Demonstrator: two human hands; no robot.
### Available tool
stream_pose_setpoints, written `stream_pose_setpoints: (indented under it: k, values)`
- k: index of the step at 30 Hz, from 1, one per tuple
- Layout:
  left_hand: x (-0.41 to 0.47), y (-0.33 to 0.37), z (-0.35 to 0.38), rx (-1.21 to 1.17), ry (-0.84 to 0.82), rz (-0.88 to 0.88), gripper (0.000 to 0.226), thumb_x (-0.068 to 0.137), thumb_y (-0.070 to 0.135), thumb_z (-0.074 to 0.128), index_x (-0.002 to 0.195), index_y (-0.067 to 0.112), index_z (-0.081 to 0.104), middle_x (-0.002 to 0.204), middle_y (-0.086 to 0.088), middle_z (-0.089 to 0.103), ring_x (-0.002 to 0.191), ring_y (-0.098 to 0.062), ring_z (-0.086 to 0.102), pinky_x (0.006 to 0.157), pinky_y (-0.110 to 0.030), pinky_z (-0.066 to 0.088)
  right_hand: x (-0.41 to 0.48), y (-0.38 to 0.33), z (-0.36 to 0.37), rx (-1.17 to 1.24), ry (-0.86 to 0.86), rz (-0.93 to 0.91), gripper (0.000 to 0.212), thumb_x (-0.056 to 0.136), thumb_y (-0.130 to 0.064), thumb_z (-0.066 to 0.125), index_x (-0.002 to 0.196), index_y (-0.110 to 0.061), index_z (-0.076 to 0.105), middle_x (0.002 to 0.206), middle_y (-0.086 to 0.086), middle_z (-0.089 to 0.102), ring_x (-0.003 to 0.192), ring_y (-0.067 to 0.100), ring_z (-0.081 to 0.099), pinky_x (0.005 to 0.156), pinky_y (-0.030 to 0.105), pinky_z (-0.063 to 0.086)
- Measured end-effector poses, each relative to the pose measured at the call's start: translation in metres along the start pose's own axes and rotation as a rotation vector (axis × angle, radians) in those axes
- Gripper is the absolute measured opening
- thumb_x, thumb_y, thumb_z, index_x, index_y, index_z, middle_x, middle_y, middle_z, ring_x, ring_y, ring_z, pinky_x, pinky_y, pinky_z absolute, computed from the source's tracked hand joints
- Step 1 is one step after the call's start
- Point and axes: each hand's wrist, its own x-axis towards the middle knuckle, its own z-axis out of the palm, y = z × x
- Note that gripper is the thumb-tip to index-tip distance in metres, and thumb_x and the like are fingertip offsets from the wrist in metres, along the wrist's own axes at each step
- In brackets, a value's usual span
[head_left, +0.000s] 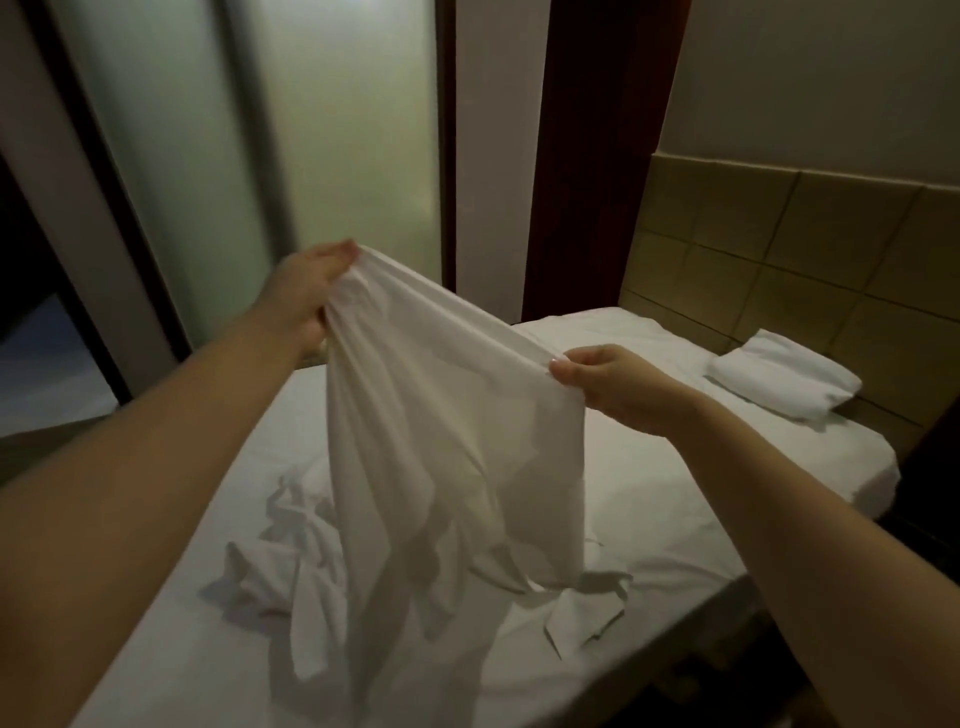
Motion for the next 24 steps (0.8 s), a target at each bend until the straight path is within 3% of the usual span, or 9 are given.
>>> stream_pose_setpoints:
  k: [4, 6, 9, 12, 15, 17, 20, 24]
  values:
    - [0.022, -0.002, -0.038, 0.077, 0.158, 0.005, 0.019, 0.095, 0.019, 0.053, 0.076, 0.016, 0.058, 0.048, 0.01, 0.062, 0.046, -0.002, 0.058, 0.055, -0.021, 0.052, 0.003, 0.021, -0.014, -0.06, 0.153, 0.017, 0.021, 0.085, -0.028, 0.065, 0.083, -0.007, 0.067, 0.078, 0.005, 0.062, 0.072, 0.016, 0.059, 0.067, 0.024, 0.05]
    - [0.025, -0.007, -0.056, 0.174, 0.194, 0.005, 0.019, 0.095, 0.017, 0.053, 0.077, 0.018, 0.057, 0.056, 0.008, 0.063, 0.045, 0.002, 0.056, 0.051, -0.015, 0.05, 0.001, 0.025, -0.025, -0.068, 0.208, 0.042, 0.014, 0.083, -0.024, 0.068, 0.078, -0.01, 0.068, 0.075, 0.003, 0.064, 0.069, 0.014, 0.061, 0.063, 0.022, 0.052]
    - [0.029, -0.01, -0.089, 0.182, 0.266, -0.069, 0.017, 0.094, 0.018, 0.054, 0.078, 0.019, 0.057, 0.07, 0.002, 0.058, 0.046, -0.001, 0.056, 0.058, -0.024, 0.049, 0.002, 0.026, -0.036, -0.091, 0.245, 0.027, 0.016, 0.081, -0.017, 0.071, 0.067, -0.013, 0.064, 0.063, -0.004, 0.059, 0.063, 0.012, 0.053, 0.056, 0.016, 0.045]
    - [0.034, -0.012, -0.117, 0.126, 0.344, -0.177, 0.018, 0.093, 0.021, 0.057, 0.076, 0.017, 0.055, 0.059, 0.004, 0.063, 0.044, -0.003, 0.058, 0.056, -0.025, 0.051, 0.006, 0.027, -0.038, -0.086, 0.276, -0.036, 0.019, 0.085, -0.014, 0.067, 0.068, -0.008, 0.059, 0.064, 0.002, 0.047, 0.064, 0.014, 0.041, 0.06, 0.022, 0.036]
    - [0.032, -0.024, -0.111, 0.2, 0.196, -0.256, 0.017, 0.096, 0.014, 0.051, 0.081, 0.012, 0.058, 0.053, 0.005, 0.065, 0.046, -0.005, 0.061, 0.057, -0.022, 0.054, 0.012, 0.026, -0.032, 0.075, 0.383, -0.121, 0.013, 0.087, -0.013, 0.065, 0.076, -0.006, 0.06, 0.068, 0.005, 0.046, 0.065, 0.015, 0.041, 0.064, 0.026, 0.037]
    - [0.022, -0.03, -0.094, 0.385, 0.065, -0.21, 0.015, 0.095, 0.011, 0.05, 0.085, 0.009, 0.061, 0.064, 0.001, 0.067, 0.058, -0.009, 0.063, 0.06, -0.022, 0.052, 0.018, 0.025, -0.027, 0.1, 0.47, -0.127, 0.009, 0.087, -0.014, 0.064, 0.079, -0.01, 0.064, 0.07, 0.001, 0.052, 0.066, 0.013, 0.047, 0.065, 0.025, 0.042]
    - [0.005, -0.031, -0.074, 0.6, -0.066, -0.111, 0.012, 0.093, 0.015, 0.055, 0.1, 0.009, 0.063, 0.086, -0.002, 0.063, 0.079, -0.015, 0.057, 0.065, -0.022, 0.047, 0.027, 0.03, -0.027, -0.075, 0.622, -0.072, 0.01, 0.088, -0.009, 0.064, 0.095, -0.008, 0.07, 0.084, 0.004, 0.064, 0.079, 0.02, 0.06, 0.075, 0.028, 0.051]
    - [-0.017, -0.027, -0.071, 0.73, -0.205, -0.047, 0.008, 0.09, 0.015, 0.059, 0.09, 0.017, 0.067, 0.077, 0.005, 0.068, 0.07, -0.007, 0.062, 0.057, -0.01, 0.048, 0.026, 0.043, -0.025, -0.394, 0.791, -0.133, 0.016, 0.088, -0.006, 0.062, 0.098, -0.011, 0.074, 0.103, 0.009, 0.067, 0.095, 0.023, 0.058, 0.088, 0.033, 0.049]
